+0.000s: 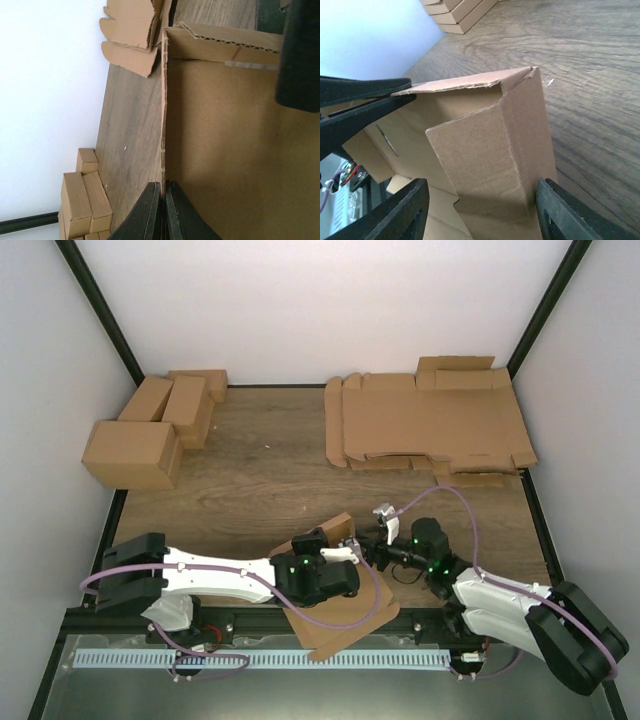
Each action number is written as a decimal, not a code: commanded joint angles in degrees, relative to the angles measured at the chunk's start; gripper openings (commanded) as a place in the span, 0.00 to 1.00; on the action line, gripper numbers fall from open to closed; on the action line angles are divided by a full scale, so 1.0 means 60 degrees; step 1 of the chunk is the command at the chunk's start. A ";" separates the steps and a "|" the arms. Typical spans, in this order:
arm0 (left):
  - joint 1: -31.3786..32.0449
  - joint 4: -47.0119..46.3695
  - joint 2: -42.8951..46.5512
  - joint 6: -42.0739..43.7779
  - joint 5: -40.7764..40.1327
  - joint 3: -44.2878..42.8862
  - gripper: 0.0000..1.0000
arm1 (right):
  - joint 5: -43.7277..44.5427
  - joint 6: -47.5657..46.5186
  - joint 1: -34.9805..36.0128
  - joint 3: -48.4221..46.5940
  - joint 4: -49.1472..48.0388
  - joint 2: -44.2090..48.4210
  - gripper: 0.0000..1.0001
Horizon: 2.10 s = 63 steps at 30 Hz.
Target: Fold the paper box
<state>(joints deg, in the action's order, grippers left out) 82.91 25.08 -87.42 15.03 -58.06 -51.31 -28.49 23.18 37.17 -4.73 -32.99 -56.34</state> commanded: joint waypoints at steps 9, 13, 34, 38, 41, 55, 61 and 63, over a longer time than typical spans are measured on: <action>0.0097 -0.0386 0.0342 -0.0081 0.0339 0.0110 0.04 | -0.1093 0.0471 0.0133 0.0320 -0.0037 0.1136 0.80; 0.0106 -0.0389 0.0371 -0.0102 0.0370 0.0119 0.04 | -0.0969 0.0668 0.0119 0.0555 -0.0018 0.1717 0.95; 0.0118 -0.1348 0.1896 0.0104 0.0667 0.0815 0.04 | -0.2463 0.2082 -0.0750 0.0781 -0.1205 0.2379 0.66; 0.0108 -0.1525 0.2227 0.0228 0.0838 0.0974 0.04 | -0.2682 0.2597 -0.0962 0.0948 -0.1824 0.2430 0.58; 0.0101 -0.1558 0.2333 0.0256 0.0874 0.0983 0.04 | -0.2700 0.2619 -0.0979 0.0869 -0.1834 0.2298 0.50; 0.0123 -0.1472 0.1742 0.0424 0.0915 0.0894 0.04 | -0.1452 0.0427 -0.0980 -0.0742 0.0489 0.0522 0.30; 0.0121 -0.1350 0.1160 0.0464 0.0791 0.0736 0.04 | -0.1026 -0.0293 -0.0669 -0.1263 0.0772 -0.0399 0.31; 0.0122 -0.1325 0.1049 0.0454 0.0701 0.0706 0.04 | -0.0602 -0.0461 -0.0419 -0.1333 0.0959 -0.0437 0.34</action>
<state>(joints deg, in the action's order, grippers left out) 83.29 18.90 -80.01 17.74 -53.93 -45.52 -36.12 24.93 32.29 -9.98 -29.95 -58.26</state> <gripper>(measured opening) 0.039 0.320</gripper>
